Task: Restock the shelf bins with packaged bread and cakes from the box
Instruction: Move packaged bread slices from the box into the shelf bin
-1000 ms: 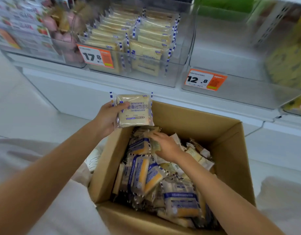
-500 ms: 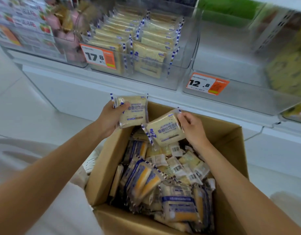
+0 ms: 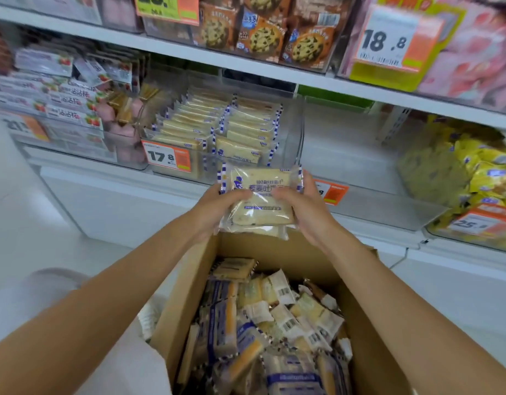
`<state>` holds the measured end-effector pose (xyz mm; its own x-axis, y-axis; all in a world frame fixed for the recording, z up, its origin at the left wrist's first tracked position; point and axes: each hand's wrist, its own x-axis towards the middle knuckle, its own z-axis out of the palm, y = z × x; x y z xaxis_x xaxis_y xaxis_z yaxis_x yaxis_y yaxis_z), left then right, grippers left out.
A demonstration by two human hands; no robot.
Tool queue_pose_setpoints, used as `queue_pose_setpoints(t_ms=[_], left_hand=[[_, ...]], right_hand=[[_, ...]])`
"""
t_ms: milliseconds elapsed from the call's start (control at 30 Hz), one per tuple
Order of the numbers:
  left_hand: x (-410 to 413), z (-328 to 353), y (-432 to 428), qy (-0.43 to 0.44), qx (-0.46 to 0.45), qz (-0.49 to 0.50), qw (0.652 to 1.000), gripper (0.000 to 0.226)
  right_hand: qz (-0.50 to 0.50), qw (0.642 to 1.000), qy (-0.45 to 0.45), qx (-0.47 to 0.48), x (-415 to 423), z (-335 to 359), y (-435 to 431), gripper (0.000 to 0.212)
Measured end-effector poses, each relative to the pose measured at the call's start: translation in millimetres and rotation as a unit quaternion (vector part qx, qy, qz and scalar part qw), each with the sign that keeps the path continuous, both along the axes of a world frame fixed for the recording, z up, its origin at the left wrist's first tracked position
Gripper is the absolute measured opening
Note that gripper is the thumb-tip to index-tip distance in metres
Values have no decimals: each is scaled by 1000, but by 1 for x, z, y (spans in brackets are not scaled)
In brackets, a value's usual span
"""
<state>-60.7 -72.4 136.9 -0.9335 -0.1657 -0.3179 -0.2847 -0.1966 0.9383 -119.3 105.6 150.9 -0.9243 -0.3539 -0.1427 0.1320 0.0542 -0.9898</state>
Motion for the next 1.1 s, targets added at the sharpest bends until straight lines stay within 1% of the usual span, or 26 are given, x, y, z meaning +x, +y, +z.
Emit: queue_pose_setpoints(t_ms=[33,67,100,167,200,233,333,467,533,600,633,700,767,800,833,867,900,933,967,1000,1033,1067,1100], left_hand=[[-8,14,-9,20,-22,-6,1000,59],[-18,28,-19,39,-51,-18,998,77],[-29,42,-29,62,-84,-28,994,81],[-48,68,-47,112,-133,-36,984,47],[-59,76,-55,129,-147,-28,980,36],[-69,82,-61,138,-153,-21,978,33],[-94,86,-79,110,-177,-32,978,36],[-120,78,-97,87,-222,-76,968,62],[-131,76,-102,99,-237,-84,963,61],[-138,77,-103,117,-272,-86,951,60],[-138,78,-103,117,-292,-91,945,65],[-138,78,-102,109,-342,-117,926,88],[-137,75,-103,120,-385,-170,899,107],[-138,73,-104,121,-400,-190,888,108],[-138,71,-106,119,-418,-199,878,101],[-138,68,-108,109,-443,-206,866,87],[-137,66,-111,96,-471,-211,851,67],[-136,62,-114,90,-504,-220,830,57],[-135,57,-117,99,-524,-230,814,62],[-135,51,-120,116,-532,-225,808,61],[-132,47,-120,151,-513,-210,818,54],[-129,43,-121,192,-515,-183,815,53],[-129,41,-122,234,-522,-160,804,60]], right_hand=[[-4,999,42,7,-5,12,-6,73],[-12,997,81,5,-12,24,-11,69],[-20,993,115,-1,-19,37,-17,67],[-29,984,176,2,-35,59,-30,73],[-32,979,199,11,-44,65,-38,78],[-33,976,216,27,-50,70,-45,81],[-33,967,249,53,-71,67,-64,87],[-43,962,261,70,-92,58,-74,86],[-37,960,268,68,-99,57,-74,83],[-24,955,281,96,-105,58,-74,83],[-16,953,279,115,-108,57,-73,83],[9,948,268,172,-114,54,-68,75],[45,922,290,255,-117,52,-64,65],[62,899,312,300,-118,49,-63,63],[81,872,339,343,-119,46,-65,61],[105,847,362,376,-119,42,-68,60],[132,832,367,395,-118,36,-72,58],[150,830,351,406,-116,30,-75,59],[151,833,334,415,-114,26,-77,61],[141,832,329,425,-113,23,-78,61],[133,821,337,441,-112,21,-78,60],[136,805,349,460,-110,20,-79,58],[154,789,355,476,-108,20,-80,57]])
